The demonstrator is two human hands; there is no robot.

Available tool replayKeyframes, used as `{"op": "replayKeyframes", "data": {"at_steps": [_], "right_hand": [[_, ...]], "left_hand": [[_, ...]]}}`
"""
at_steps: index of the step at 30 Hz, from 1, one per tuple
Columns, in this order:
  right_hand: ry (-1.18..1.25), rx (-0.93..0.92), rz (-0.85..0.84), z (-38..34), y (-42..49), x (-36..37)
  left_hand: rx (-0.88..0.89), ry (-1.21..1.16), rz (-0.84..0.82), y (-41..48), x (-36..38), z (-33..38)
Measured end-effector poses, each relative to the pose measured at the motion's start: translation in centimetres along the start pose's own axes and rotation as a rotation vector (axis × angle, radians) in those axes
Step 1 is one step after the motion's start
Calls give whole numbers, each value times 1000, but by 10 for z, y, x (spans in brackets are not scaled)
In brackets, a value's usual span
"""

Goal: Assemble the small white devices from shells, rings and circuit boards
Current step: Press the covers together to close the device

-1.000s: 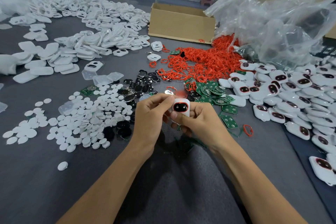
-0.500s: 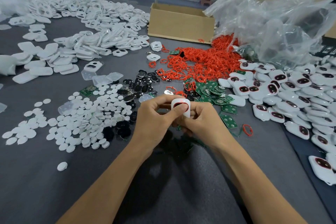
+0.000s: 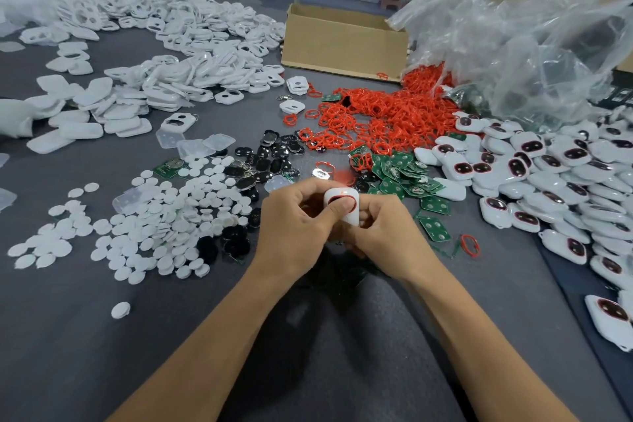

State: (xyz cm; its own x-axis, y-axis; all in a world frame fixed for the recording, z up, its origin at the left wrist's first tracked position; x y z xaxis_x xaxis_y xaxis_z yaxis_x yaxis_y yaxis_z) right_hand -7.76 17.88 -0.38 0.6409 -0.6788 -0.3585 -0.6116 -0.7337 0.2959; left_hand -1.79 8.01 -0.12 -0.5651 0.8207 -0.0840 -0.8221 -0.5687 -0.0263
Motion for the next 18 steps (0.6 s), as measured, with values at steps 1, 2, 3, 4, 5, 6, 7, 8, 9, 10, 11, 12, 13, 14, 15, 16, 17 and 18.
{"op": "replayKeyframes", "data": {"at_steps": [1, 2, 3, 4, 5, 6, 7, 8, 9, 10, 11, 12, 13, 14, 15, 16, 17, 18], "right_hand": [[8, -3, -2, -1, 0, 1], [9, -2, -2, -1, 0, 2], [1, 3, 2, 0, 0, 2], [-10, 6, 8, 0, 1, 1], [-18, 5, 14, 0, 1, 0], [-21, 3, 17, 0, 1, 0], [-18, -1, 18, 0, 1, 0], [-13, -4, 17, -1, 1, 0], [-9, -7, 19, -1, 1, 0], [-10, -9, 22, -1, 0, -1], [-9, -7, 28, 0, 0, -1], [-4, 0, 37, 2, 1, -2], [1, 9, 47, 3, 1, -4], [-4, 16, 55, 5, 1, -5], [-20, 20, 58, 6, 0, -6], [-43, 21, 60, 6, 0, -7], [-58, 17, 63, 5, -1, -8], [-58, 10, 70, 3, -2, -9]], "left_hand": [[20, 23, 20, -1, -1, 2], [34, 35, 38, -2, -1, 3], [41, 35, 50, -2, -2, 3], [37, 28, 55, -1, -2, 3], [28, 17, 53, 0, -2, 2], [22, 14, 51, 0, -1, 1], [26, 25, 53, 0, -1, 2], [37, 47, 58, -1, -1, 2], [47, 65, 62, -2, -1, 4], [51, 68, 61, -2, -1, 4], [44, 54, 49, -2, -1, 3], [28, 32, 27, 0, 0, 1], [9, 16, -1, 0, 2, 0], [-2, 13, -24, 1, 4, 0], [0, 21, -37, 1, 5, 1], [12, 38, -41, 0, 6, 3], [29, 51, -40, -1, 7, 5], [48, 52, -37, -3, 6, 7]]}}
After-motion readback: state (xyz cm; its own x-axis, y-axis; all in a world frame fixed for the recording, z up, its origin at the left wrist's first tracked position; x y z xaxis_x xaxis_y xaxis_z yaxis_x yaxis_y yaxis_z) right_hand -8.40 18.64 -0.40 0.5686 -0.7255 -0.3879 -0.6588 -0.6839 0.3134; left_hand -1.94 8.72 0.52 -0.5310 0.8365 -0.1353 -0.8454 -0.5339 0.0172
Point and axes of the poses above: each hand's wrist, its own y-axis towards the middle knuckle, its own x-axis out of the palm, z = x × y, the point moved 10 cm from there along y, towards the middle knuckle, and after that the axes turned 13 degrees about -x, right-handed, at the moved point
